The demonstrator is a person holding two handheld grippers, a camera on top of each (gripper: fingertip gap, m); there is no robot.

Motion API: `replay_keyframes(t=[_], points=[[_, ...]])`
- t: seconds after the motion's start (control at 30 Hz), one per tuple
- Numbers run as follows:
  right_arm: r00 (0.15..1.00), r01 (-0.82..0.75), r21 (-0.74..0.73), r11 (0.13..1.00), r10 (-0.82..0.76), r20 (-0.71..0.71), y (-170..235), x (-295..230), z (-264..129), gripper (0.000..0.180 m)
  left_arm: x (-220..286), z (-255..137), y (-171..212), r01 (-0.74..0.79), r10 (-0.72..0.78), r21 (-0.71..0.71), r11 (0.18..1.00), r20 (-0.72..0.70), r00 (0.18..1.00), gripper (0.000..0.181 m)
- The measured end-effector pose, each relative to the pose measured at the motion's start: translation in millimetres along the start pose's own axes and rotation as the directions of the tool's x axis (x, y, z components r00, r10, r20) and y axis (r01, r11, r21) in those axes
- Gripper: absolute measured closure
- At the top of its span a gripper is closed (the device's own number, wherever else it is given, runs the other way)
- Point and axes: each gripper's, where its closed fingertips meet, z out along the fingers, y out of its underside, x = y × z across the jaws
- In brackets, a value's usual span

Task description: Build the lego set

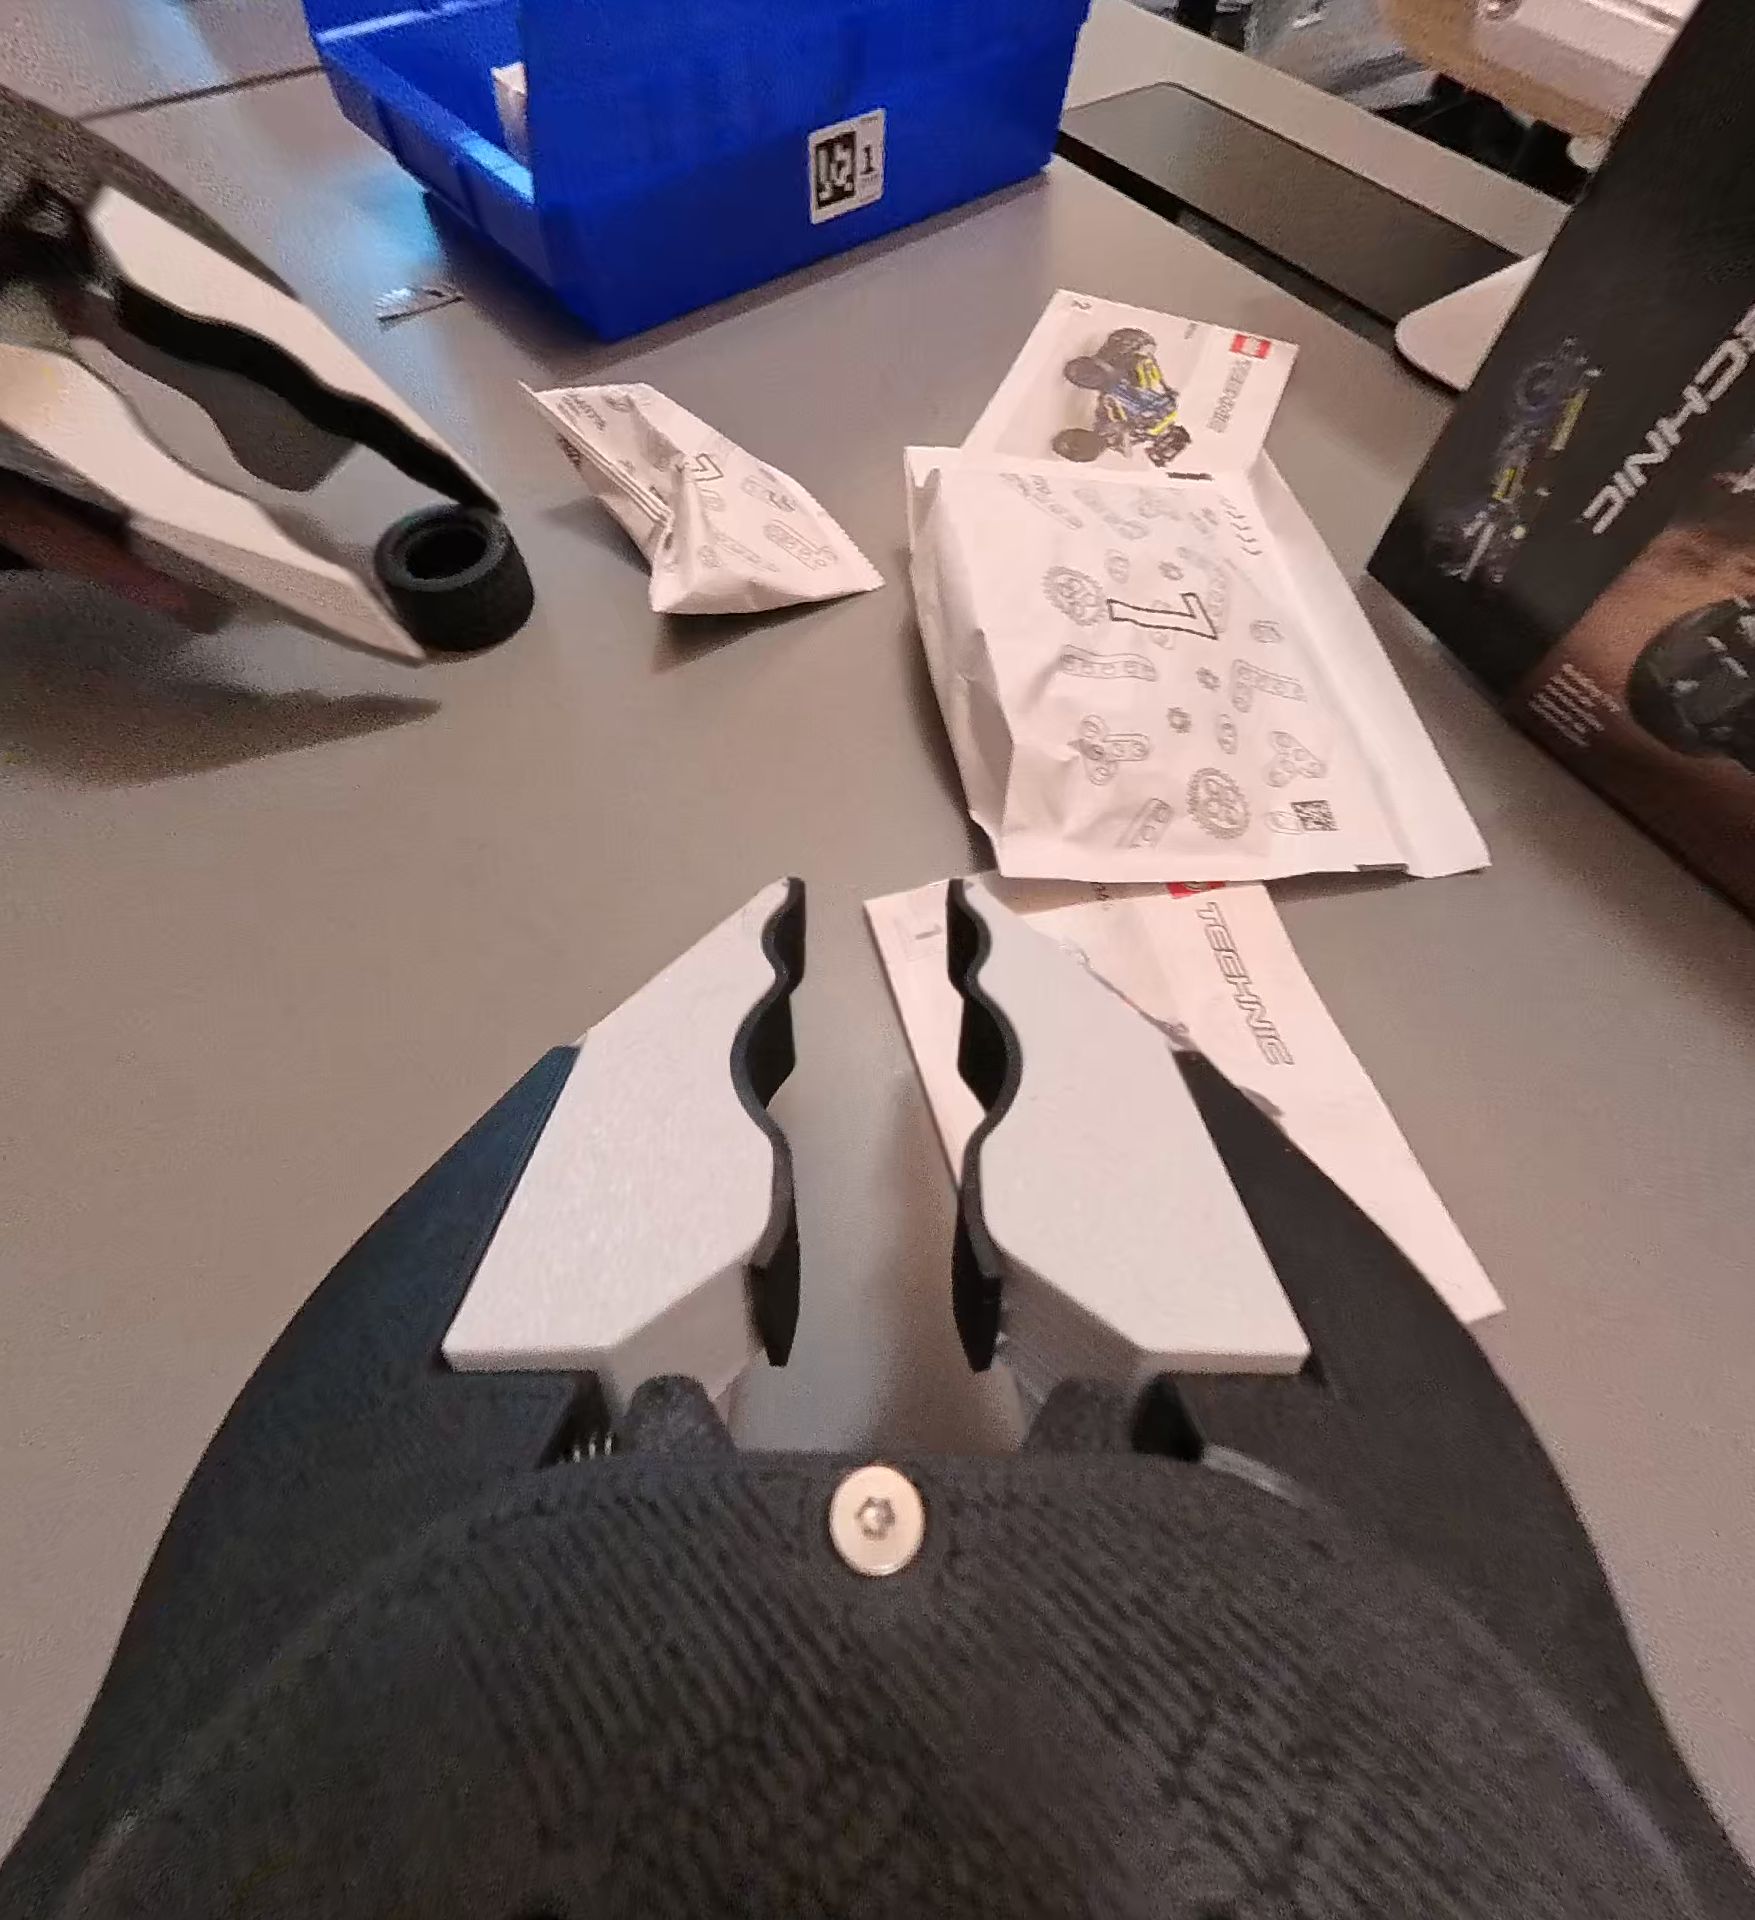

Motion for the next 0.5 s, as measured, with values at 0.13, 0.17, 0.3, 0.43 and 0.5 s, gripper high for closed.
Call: replay_keyframes(t=[0.13,0.17,0.3,0.43,0.5], points=[[0.999,0.039,-0.032,0.999,-0.039,-0.002,8,-2,-6,0.153,-24,-21,-17,-0.043,0.036,0.056,0.997,0.108,0.993,0.140],[0.999,0.049,-0.035,0.998,-0.050,-0.011,9,-1,-11,0.153,-39,-37,-30,-0.041,0.025,0.114,0.993,0.138,0.990,0.139],[0.998,0.028,-0.003,1.000,-0.028,-0.058,13,9,-32,0.155,-138,-91,-77,0.061,-0.127,0.252,0.966,0.255,0.958,0.139],[0.996,-0.016,0.049,0.999,0.020,-0.085,15,13,-37,0.158,-233,-55,-76,0.122,-0.152,0.116,0.986,0.302,0.941,0.139],[0.996,-0.023,0.040,0.999,0.026,-0.082,20,11,-38,0.158,-255,-27,-75,0.170,-0.182,0.066,0.983,0.281,0.942,0.138]])
